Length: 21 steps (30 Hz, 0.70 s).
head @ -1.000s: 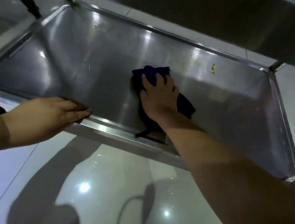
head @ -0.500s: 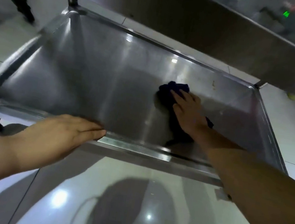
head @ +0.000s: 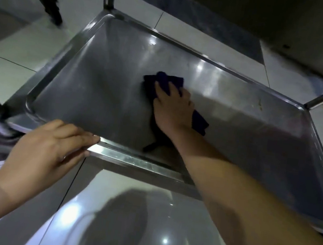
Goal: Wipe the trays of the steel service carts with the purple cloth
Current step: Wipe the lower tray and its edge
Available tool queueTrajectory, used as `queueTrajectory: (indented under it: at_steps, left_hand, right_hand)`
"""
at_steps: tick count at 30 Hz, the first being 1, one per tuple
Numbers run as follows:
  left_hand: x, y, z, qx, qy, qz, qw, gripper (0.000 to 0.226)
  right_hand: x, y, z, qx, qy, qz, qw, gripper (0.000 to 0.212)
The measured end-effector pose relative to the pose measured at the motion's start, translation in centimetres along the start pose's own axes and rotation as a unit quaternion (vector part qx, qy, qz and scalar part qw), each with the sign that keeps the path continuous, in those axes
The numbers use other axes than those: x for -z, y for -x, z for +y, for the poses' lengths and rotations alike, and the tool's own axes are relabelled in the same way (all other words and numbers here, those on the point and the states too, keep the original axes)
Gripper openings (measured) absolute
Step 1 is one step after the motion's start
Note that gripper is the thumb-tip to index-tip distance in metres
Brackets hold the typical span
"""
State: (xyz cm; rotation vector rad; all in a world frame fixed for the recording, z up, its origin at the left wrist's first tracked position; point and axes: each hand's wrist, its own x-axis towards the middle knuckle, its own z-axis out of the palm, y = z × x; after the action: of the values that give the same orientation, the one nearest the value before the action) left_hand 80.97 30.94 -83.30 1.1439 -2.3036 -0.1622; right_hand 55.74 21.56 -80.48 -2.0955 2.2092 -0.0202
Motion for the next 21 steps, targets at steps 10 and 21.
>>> queueTrajectory:
  at_steps: [10,21]
  left_hand:
    - [-0.3,0.6,-0.7,0.010,0.012,0.000,1.000,0.039]
    - [0.3,0.4,-1.7,0.008,0.098,-0.012,0.995,0.033]
  right_hand:
    - [-1.1,1.9,-4.1,0.198,-0.030,0.000,0.980,0.047]
    - [1.1,-4.0,7.5,-0.181,-0.019,0.044,0.982,0.049]
